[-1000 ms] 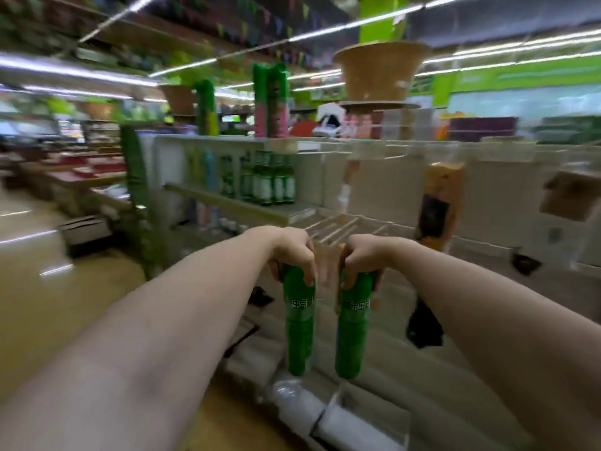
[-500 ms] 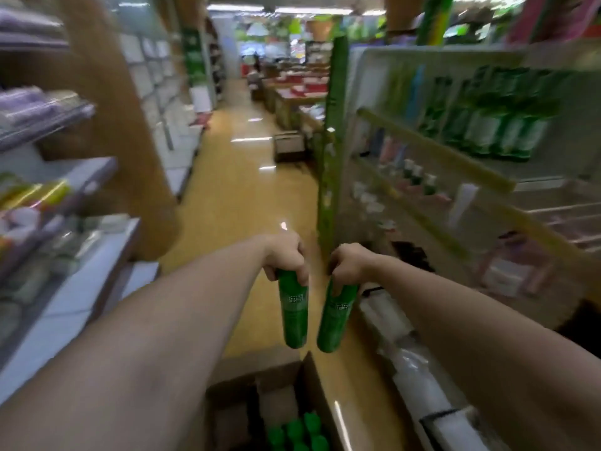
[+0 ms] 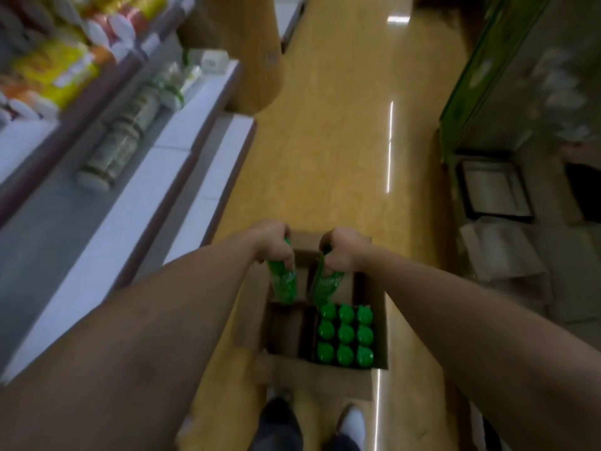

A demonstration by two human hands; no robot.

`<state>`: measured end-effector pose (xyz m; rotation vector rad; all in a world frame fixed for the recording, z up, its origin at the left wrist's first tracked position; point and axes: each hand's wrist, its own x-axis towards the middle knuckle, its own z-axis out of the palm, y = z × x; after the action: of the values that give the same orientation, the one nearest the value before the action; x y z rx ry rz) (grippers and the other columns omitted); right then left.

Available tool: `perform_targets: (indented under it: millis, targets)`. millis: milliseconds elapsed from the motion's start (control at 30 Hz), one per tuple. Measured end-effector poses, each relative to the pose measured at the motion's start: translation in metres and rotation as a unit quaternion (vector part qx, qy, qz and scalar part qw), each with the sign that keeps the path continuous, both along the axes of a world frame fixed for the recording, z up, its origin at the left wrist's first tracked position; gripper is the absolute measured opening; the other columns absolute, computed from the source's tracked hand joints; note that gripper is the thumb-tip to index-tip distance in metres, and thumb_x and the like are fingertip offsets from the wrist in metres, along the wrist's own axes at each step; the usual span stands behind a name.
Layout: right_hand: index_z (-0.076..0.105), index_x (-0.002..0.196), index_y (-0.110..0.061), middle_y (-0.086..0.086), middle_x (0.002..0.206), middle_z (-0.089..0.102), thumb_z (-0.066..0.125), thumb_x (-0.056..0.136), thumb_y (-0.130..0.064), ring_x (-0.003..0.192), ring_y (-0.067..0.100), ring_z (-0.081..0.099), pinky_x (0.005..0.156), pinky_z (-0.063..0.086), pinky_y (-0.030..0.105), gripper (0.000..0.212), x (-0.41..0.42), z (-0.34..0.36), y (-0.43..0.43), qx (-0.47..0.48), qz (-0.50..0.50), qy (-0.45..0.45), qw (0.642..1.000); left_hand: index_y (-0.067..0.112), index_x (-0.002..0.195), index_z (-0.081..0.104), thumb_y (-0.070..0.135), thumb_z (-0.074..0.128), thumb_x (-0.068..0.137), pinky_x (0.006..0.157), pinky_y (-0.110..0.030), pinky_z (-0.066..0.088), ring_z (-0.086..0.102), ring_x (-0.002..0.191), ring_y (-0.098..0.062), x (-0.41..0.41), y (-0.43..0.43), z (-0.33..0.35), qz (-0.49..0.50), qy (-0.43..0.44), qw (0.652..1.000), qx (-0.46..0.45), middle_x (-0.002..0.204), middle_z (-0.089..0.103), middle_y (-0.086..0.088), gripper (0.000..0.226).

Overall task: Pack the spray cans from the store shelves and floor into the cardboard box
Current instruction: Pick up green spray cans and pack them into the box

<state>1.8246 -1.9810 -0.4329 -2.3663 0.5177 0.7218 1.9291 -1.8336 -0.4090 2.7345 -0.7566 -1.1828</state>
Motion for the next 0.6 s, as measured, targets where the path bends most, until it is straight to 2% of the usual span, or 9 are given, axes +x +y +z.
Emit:
perform_targets:
  millis: [67,133,233,400,500,600]
  targets:
    - [0.068,0.115,-0.007,0.008,0.100,0.066,0.079,0.080,-0.020,0.091,0.024,0.064,0.076,0.062,0.038,0.039,0.007,-0.043,0.019,0.003,0.004,0.012,1.000,0.015,0.113,0.061,0.032,0.090,0.071,0.069,-0.038,0.061,0.062,0.093,-0.024,0.004,0.016,-0.041,-0.002,0.002,1.000,0.014,0.110,0.060,-0.007,0.054]
    - [0.067,0.114,-0.006,0.009,0.098,0.066,0.073,0.082,-0.020,0.086,0.024,0.064,0.073,0.063,0.039,0.035,0.009,-0.086,0.040,0.008,0.011,0.019,1.000,0.016,0.121,0.060,0.036,0.090,0.069,0.071,-0.034,0.054,0.059,0.102,-0.025,0.003,0.032,-0.085,-0.008,0.013,1.000,0.021,0.118,0.058,-0.007,0.064]
    - [0.064,0.125,-0.008,0.012,0.115,0.066,0.071,0.083,-0.024,0.099,0.030,0.065,0.085,0.060,0.042,0.045,0.008,-0.150,0.064,0.023,0.015,0.040,0.999,0.015,0.135,0.054,0.036,0.088,0.074,0.078,-0.031,0.048,0.056,0.113,-0.026,0.000,0.052,-0.149,-0.001,0.027,0.999,0.025,0.127,0.056,-0.006,0.073]
    - [0.066,0.125,-0.010,0.015,0.119,0.066,0.072,0.080,-0.025,0.106,0.034,0.064,0.090,0.057,0.041,0.048,0.009,-0.237,0.087,0.040,-0.009,0.066,0.997,0.019,0.128,0.056,0.035,0.089,0.071,0.075,-0.034,0.048,0.057,0.105,-0.025,0.002,0.071,-0.243,0.009,0.055,0.998,0.032,0.122,0.058,-0.006,0.068]
    - [0.063,0.130,-0.010,0.018,0.127,0.057,0.068,0.083,-0.020,0.116,0.038,0.058,0.099,0.052,0.042,0.048,0.006,-0.286,0.099,0.044,-0.030,0.068,0.996,0.019,0.129,0.055,0.031,0.090,0.070,0.082,-0.038,0.056,0.060,0.106,-0.026,-0.001,0.079,-0.295,0.005,0.073,0.997,0.032,0.122,0.059,-0.006,0.070]
    - [0.058,0.136,-0.014,0.015,0.128,0.049,0.065,0.084,-0.019,0.116,0.039,0.055,0.099,0.050,0.040,0.052,-0.003,-0.335,0.111,0.050,-0.043,0.092,0.994,0.019,0.129,0.051,0.026,0.089,0.073,0.078,-0.039,0.060,0.063,0.098,-0.025,-0.011,0.089,-0.345,0.020,0.113,0.993,0.032,0.120,0.058,-0.006,0.068]
